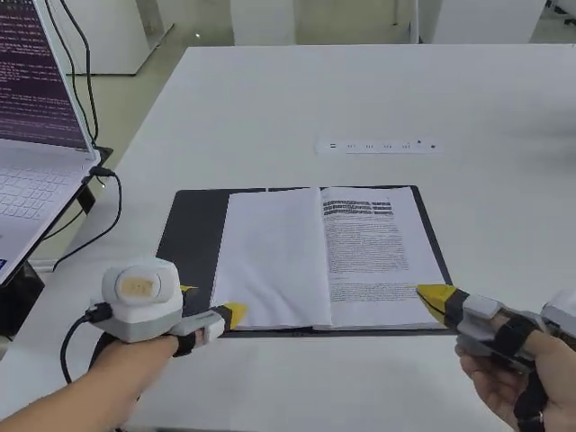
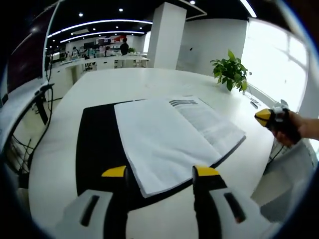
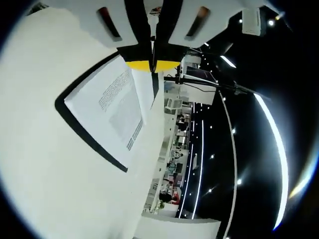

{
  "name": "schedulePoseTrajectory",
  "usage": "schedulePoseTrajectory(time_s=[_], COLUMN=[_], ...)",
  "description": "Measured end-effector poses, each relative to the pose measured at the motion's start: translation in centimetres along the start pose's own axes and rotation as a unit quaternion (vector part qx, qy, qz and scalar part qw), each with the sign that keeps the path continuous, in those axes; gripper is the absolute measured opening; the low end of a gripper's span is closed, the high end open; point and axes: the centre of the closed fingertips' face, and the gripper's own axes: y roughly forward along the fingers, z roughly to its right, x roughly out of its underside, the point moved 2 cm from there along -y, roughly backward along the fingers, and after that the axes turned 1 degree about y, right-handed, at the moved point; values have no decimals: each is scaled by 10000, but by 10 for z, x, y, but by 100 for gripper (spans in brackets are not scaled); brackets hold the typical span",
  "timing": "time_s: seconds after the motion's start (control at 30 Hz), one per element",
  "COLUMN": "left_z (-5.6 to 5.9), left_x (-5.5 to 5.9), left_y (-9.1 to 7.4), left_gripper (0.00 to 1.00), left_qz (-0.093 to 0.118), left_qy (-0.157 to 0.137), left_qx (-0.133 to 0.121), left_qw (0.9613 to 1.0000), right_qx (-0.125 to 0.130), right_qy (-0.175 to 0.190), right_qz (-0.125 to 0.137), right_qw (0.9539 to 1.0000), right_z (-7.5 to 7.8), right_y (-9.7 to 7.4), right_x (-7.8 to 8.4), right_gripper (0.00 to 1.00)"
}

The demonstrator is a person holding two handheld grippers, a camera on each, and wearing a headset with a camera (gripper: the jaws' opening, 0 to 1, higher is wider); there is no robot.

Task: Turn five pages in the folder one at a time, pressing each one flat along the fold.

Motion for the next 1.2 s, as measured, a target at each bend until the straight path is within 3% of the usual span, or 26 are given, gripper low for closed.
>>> schedulePoseTrajectory(time_s=[0.17, 0.23, 0.3, 0.33, 0.43, 0.47, 0.53, 0.57, 0.63, 0.73, 0.77, 0.83, 0.87, 0.93, 0.97, 1.03, 1.1, 1.2], left_z=[10, 13, 15, 16, 17, 17, 18, 19, 21, 23, 24, 26, 27, 28, 29, 30, 29, 29], left_x=[-6, -9, -11, -13, -16, -17, -18, -19, -20, -21, -22, -21, -21, -20, -18, -18, -16, -15], left_y=[-14, -21, -26, -29, -36, -38, -42, -44, -47, -51, -53, -56, -58, -59, -60, -63, -63, -65], left_gripper=[57, 63, 65, 67, 74, 76, 80, 83, 90, 94, 96, 98, 98, 97, 97, 98, 97, 96], left_qz=[197, 234, 298, 310, 310, 298, 302, 339, 319, 318, 348, 337, 340, 314, 253, 253, 215, 196], left_qy=[-109, -188, -233, -288, -390, -387, -434, -461, -488, -534, -564, -609, -641, -627, -610, -530, -541, -560], left_qx=[39, 6, -15, -56, -147, -190, -204, -215, -281, -296, -344, -358, -380, -373, -383, -435, -410, -418], left_qw=[9997, 9995, 9993, 9991, 9986, 9986, 9984, 9981, 9979, 9976, 9972, 9969, 9966, 9968, 9971, 9973, 9975, 9974], right_qx=[256, 468, 605, 750, 1042, 1181, 1431, 1611, 1853, 1938, 2014, 2033, 2074, 2096, 2076, 2051, 2016, 2005], right_qy=[-906, -1565, -1897, -2119, -2580, -2686, -2784, -2895, -3119, -3505, -3692, -3990, -4203, -4413, -4385, -4435, -4374, -4350], right_qz=[207, 349, 344, 351, 444, 516, 399, 221, 144, 102, 59, 118, 124, 147, 142, 233, 187, 124], right_qw=[9953, 9860, 9794, 9738, 9595, 9546, 9489, 9433, 9317, 9162, 9072, 8940, 8833, 8724, 8743, 8722, 8762, 8777], right_z=[-12, -13, -14, -14, -10, -6, 5, 14, 22, 21, 20, 14, 11, 10, 8, 3, 3, 6], right_y=[-14, -19, -22, -23, -25, -25, -25, -26, -31, -34, -36, -36, -36, -37, -37, -38, -39, -39], right_x=[-6, -14, -14, -15, -18, -20, -17, -14, -14, -15, -17, -21, -23, -30, -28, -31, -31, -29], right_gripper=[0, 0, 0, 2, 32, 48, 73, 80, 86, 90, 90, 94, 95, 96, 96, 100, 100, 99])
